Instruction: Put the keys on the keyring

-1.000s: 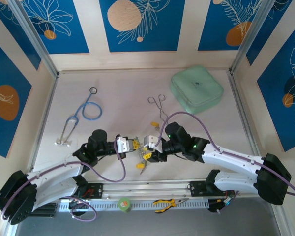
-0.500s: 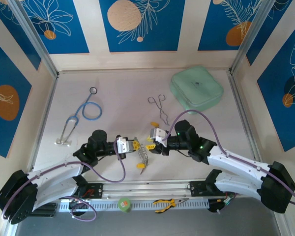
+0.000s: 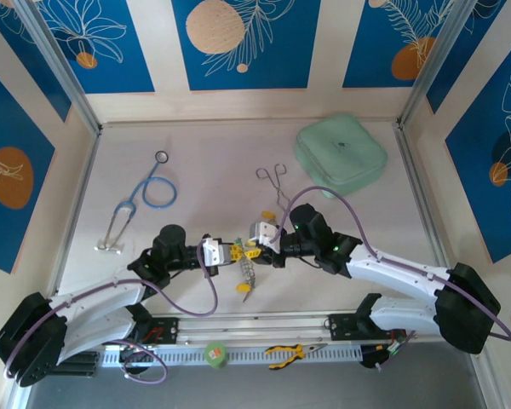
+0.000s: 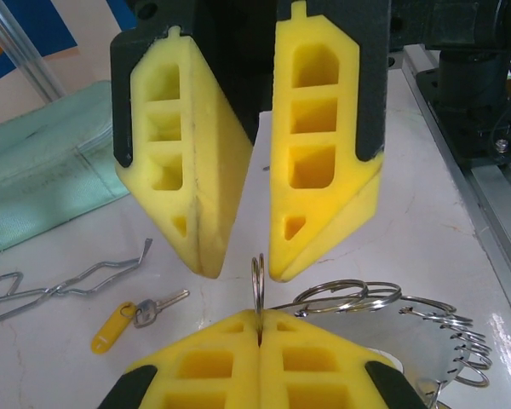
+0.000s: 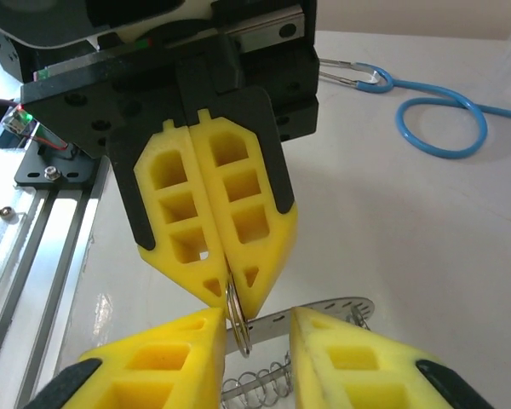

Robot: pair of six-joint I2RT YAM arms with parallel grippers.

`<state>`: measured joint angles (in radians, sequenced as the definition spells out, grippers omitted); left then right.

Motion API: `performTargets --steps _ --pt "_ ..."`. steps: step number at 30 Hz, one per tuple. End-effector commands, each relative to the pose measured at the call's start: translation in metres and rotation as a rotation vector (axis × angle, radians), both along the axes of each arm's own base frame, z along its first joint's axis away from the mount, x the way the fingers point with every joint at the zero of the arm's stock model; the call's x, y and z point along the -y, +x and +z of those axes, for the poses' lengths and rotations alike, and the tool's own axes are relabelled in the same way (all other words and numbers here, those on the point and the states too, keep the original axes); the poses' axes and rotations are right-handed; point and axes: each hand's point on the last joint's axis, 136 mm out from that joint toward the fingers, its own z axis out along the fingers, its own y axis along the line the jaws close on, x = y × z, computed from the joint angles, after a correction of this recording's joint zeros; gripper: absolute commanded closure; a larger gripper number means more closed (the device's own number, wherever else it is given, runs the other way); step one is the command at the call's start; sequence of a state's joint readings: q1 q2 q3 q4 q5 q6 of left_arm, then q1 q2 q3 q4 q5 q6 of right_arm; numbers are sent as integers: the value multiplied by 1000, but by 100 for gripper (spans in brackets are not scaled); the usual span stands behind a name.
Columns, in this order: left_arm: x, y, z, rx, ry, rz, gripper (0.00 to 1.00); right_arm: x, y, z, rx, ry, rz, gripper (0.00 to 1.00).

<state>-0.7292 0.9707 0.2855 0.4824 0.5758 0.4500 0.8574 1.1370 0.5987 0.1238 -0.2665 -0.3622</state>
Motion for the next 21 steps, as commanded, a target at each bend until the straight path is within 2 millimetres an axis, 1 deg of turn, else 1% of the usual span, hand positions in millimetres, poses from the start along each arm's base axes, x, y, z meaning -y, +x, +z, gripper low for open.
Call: performTargets --steps 1,5,7,9,10,11,13,16,21 --pt "4 -8 9 24 -42 -48 100 -8 -4 12 9 28 49 81" --pt "4 -8 10 25 -44 -45 100 -9 -6 9 2 9 62 92" --pt "3 -7 10 26 -45 -41 100 -9 -6 9 6 -1 67 99" --pt "3 -4 11 26 -44 -22 100 -7 -7 9 7 -20 68 100" --pt "2 -2 10 21 -41 -6 88 -6 -7 7 8 -39 68 100" --pt "1 0 11 19 -38 6 80 -5 -7 7 12 -61 65 100" --pt "0 -1 10 11 -18 6 76 -3 -6 5 19 -110 61 100" --pt "-2 -2 8 0 21 2 74 1 -5 2 22 -194 51 100" --pt "-6 -1 6 11 66 18 73 3 -7 3 33 -288 67 100"
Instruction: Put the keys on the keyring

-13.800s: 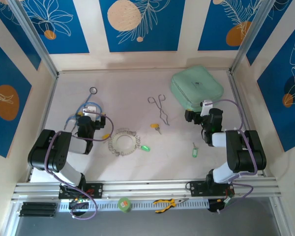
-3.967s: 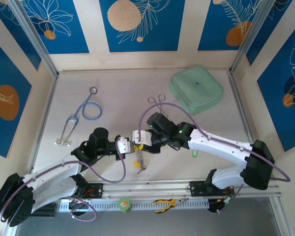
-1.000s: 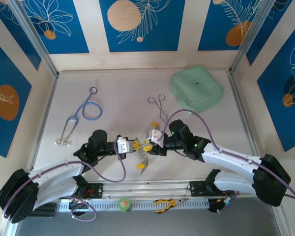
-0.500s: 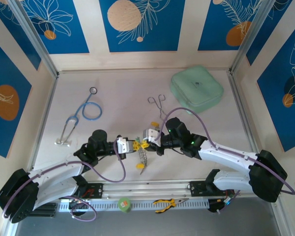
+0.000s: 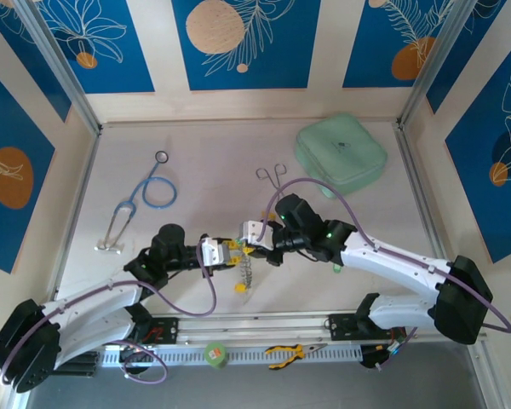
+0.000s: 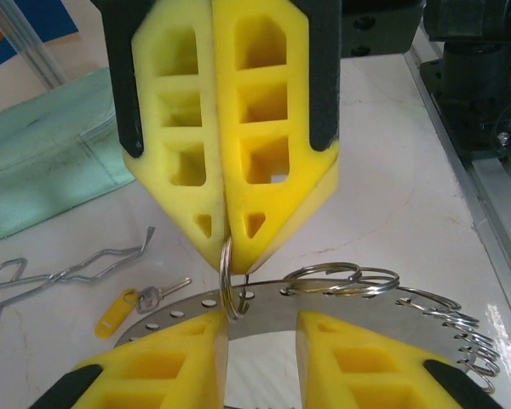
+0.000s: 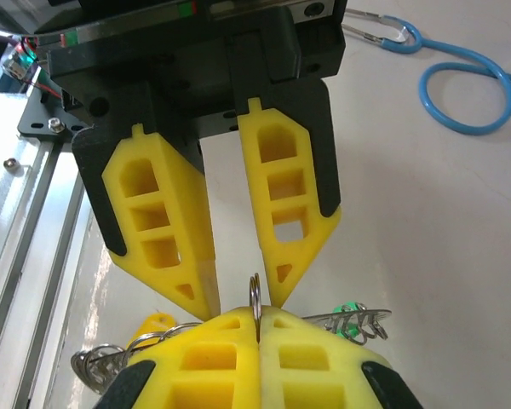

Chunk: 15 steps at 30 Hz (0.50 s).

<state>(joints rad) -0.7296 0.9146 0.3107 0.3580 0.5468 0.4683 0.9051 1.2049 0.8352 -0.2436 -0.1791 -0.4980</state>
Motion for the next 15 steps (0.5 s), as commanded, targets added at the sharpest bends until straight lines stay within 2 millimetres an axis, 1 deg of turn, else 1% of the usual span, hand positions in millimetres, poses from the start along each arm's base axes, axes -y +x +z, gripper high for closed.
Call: performTargets --steps 1,9,15 --pt "-1 -1 6 25 29 -1 73 6 -6 -3 6 -97 28 100" --pt "0 -2 6 21 29 -13 73 -4 -10 5 16 -127 69 100" --pt "0 -3 8 22 21 -16 73 -10 -11 7 17 -137 90 100"
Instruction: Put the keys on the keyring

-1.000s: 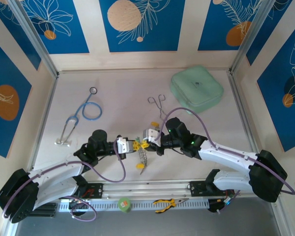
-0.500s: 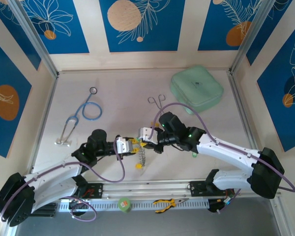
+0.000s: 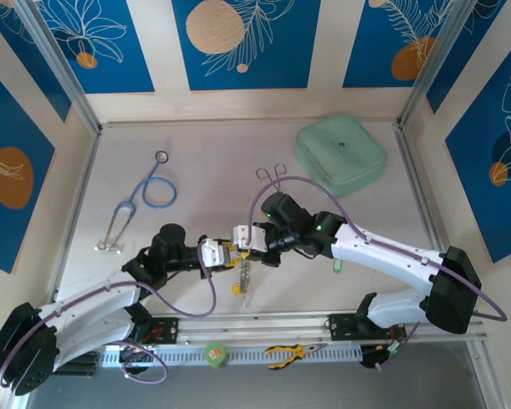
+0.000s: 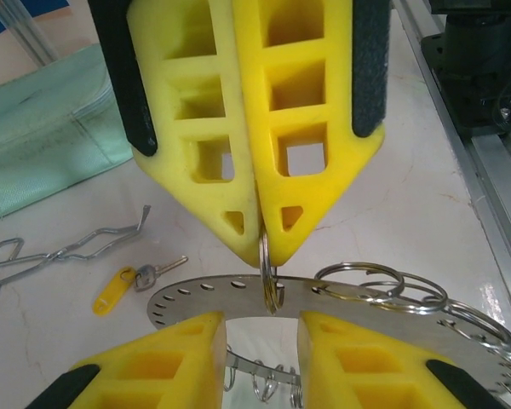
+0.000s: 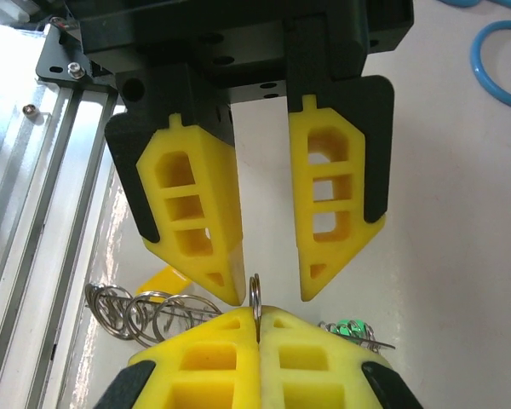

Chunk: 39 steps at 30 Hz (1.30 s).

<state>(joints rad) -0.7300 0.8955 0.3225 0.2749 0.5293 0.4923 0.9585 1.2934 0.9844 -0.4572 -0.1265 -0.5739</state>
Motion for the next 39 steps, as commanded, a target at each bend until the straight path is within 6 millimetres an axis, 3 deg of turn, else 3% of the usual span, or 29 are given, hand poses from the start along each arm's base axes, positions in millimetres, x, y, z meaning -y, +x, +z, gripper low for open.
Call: performTargets --steps 1,8,19,23,26,31,39 --pt "5 -2 15 35 -27 -28 73 -7 -1 12 19 11 26 100" --pt "5 -6 22 42 -62 -40 76 -7 6 7 42 -26 -2 100" --pt "7 -7 21 31 -69 -50 87 -16 0 15 25 19 20 100" --pt "7 -7 22 32 -71 -53 100 -21 -6 21 -7 73 33 100" --pt "7 -7 23 38 -81 -50 100 -20 -8 23 -24 113 30 99" --pt "7 -5 27 30 -147 -28 100 -5 1 37 -61 331 -27 59" --pt "8 -4 31 -17 -274 -3 100 17 12 17 -70 463 -94 59"
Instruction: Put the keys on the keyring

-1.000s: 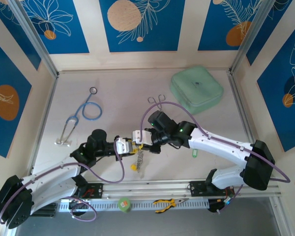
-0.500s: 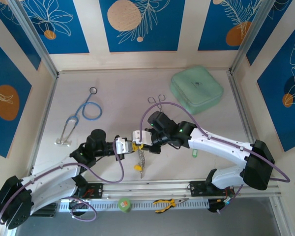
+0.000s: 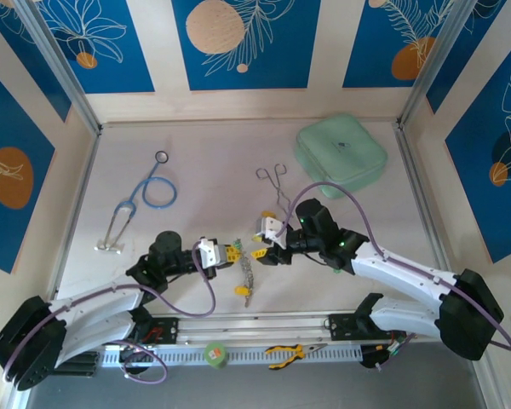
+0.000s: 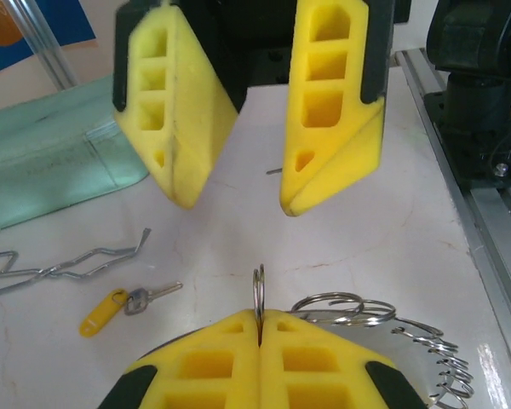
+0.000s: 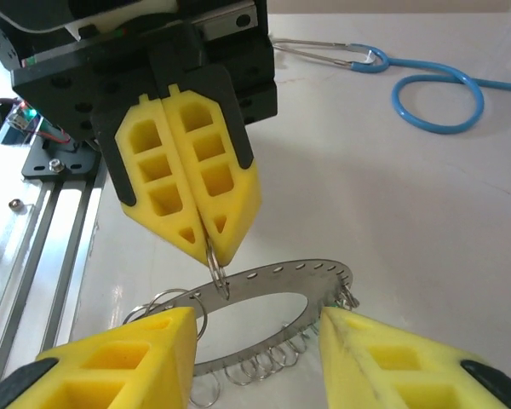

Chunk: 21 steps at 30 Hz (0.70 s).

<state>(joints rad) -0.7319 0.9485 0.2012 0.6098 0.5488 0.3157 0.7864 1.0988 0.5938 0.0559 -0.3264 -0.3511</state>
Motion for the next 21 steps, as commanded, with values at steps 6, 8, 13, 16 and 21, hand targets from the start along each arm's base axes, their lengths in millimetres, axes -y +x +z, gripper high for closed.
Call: performTargets --steps 6,8,13,16,21 --pt "7 -5 30 34 -139 -37 100 -9 -10 9 21 155 69 62" --pt "7 -6 30 34 -140 -45 100 -11 -10 7 17 151 70 63" --pt "9 -8 30 30 -146 -64 100 -12 -8 5 13 142 69 67" --pt "10 -8 31 31 -149 -71 100 -13 -9 3 12 135 73 71" --pt "10 -9 32 35 -153 -79 100 -17 -9 2 10 129 87 80"
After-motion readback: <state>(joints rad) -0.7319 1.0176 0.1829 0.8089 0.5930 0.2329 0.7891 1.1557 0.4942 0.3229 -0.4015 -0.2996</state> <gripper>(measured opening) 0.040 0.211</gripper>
